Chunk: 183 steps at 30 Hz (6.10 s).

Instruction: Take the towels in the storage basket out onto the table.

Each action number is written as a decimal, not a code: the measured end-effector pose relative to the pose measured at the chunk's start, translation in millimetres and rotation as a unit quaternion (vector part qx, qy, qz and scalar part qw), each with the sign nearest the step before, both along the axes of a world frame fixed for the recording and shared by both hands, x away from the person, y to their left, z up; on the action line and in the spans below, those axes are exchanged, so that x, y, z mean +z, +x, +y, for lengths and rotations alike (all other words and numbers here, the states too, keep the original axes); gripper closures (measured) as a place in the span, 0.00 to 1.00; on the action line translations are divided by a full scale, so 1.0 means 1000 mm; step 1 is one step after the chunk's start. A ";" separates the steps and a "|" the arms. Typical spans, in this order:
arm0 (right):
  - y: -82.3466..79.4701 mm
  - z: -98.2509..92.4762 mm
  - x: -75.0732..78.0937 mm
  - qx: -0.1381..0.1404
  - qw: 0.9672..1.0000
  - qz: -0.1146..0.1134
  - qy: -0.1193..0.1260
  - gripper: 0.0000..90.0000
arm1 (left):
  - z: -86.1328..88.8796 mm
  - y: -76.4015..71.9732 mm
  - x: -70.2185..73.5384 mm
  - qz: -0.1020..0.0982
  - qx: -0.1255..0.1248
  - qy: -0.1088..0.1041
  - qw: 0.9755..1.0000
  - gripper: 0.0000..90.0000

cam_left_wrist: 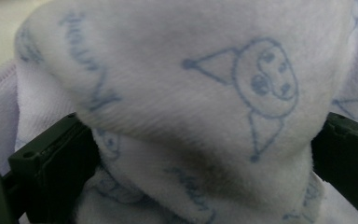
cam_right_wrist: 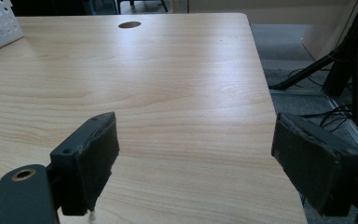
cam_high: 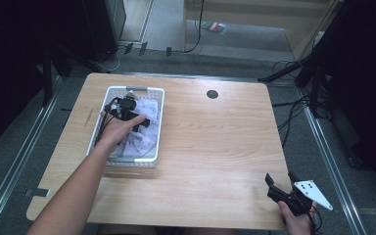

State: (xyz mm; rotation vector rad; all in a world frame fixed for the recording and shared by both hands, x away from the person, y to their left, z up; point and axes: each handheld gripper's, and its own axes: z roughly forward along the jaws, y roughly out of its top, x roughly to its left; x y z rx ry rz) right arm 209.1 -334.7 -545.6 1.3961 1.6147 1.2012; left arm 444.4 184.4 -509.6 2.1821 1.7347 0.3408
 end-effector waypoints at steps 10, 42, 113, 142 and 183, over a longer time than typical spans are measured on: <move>0.000 0.000 0.000 0.000 1.000 -0.002 -0.004 0.17 | -0.014 -0.003 -0.010 -0.012 -0.012 0.058 0.998 0.00; 0.000 0.001 0.000 0.008 1.000 -0.003 -0.009 0.20 | -0.001 -0.014 0.003 -0.036 -0.026 0.058 0.997 0.63; 0.000 0.003 0.000 0.012 1.000 0.001 -0.014 0.21 | -0.104 -0.031 0.169 -0.076 -0.171 -0.002 0.982 0.62; -0.001 0.003 0.000 0.011 1.000 -0.002 -0.015 0.21 | -0.202 -0.028 0.097 -0.037 -0.242 -0.015 0.969 0.60; -0.001 0.004 0.000 0.012 1.000 -0.002 -0.019 0.21 | -0.165 -0.036 0.084 -0.035 -0.218 -0.079 0.972 0.00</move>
